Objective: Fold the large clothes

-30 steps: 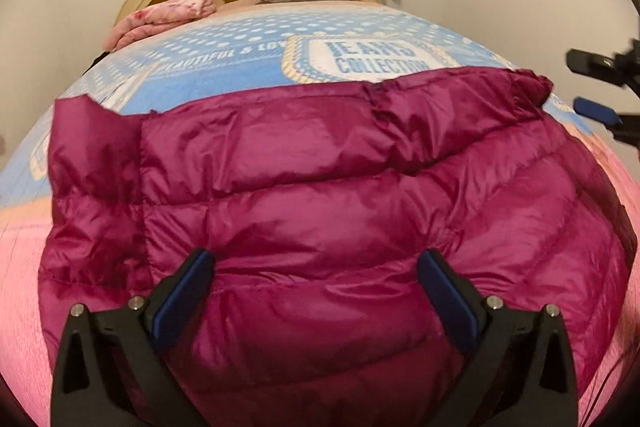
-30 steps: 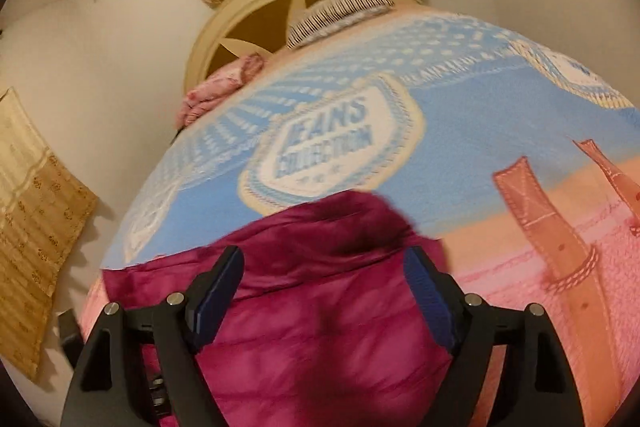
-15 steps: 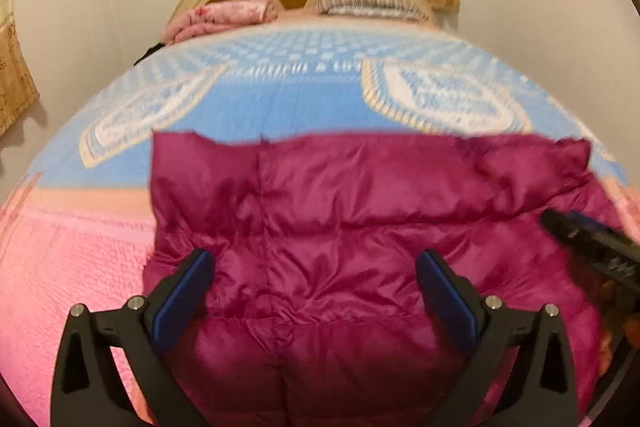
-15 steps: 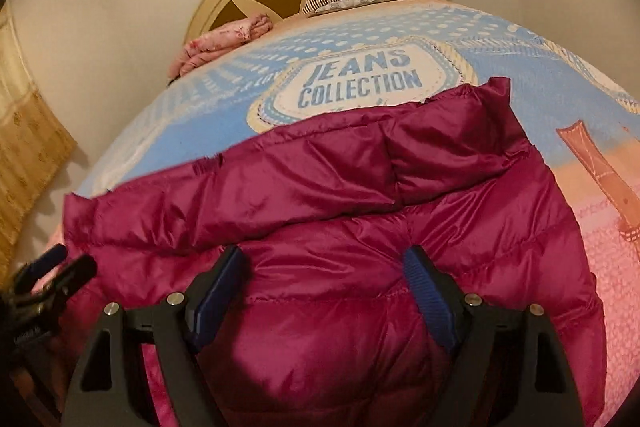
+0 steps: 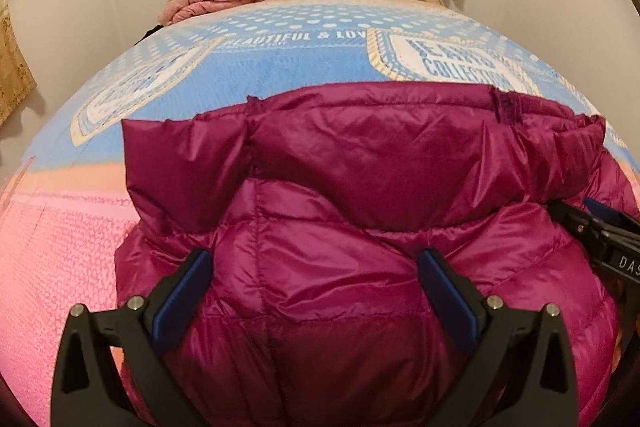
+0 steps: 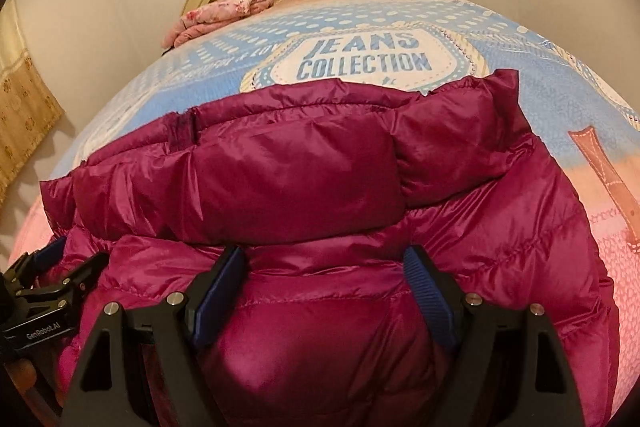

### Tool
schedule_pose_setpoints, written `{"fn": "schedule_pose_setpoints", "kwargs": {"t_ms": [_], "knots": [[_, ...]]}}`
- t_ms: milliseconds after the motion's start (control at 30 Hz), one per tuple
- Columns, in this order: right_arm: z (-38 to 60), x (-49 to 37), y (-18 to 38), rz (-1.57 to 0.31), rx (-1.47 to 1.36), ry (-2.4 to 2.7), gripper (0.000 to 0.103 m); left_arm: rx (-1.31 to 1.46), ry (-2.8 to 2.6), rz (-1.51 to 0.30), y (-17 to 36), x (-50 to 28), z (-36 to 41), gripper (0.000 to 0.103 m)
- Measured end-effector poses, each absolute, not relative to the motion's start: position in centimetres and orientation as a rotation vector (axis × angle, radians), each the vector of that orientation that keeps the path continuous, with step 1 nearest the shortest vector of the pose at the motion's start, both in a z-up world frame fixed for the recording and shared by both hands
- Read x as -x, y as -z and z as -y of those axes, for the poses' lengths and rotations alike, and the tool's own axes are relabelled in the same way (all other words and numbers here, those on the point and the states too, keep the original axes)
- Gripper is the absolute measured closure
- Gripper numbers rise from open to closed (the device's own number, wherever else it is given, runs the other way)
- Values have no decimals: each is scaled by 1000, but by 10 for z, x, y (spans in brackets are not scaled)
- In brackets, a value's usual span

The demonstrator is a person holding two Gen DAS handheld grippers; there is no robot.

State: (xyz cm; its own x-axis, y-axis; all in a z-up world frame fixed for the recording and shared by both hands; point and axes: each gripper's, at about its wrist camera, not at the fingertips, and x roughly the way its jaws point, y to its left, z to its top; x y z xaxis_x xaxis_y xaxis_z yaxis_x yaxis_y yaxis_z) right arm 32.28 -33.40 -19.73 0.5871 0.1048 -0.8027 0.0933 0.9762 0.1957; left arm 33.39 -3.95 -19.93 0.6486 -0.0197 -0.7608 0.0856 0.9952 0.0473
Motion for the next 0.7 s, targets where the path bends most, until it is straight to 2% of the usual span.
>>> {"fn": "schedule_pose_setpoints", "kwargs": {"t_ms": [700], "knots": [[324,-333,204,-978,-145,20,17,-107,47,-882,204,-339,41,0]]}}
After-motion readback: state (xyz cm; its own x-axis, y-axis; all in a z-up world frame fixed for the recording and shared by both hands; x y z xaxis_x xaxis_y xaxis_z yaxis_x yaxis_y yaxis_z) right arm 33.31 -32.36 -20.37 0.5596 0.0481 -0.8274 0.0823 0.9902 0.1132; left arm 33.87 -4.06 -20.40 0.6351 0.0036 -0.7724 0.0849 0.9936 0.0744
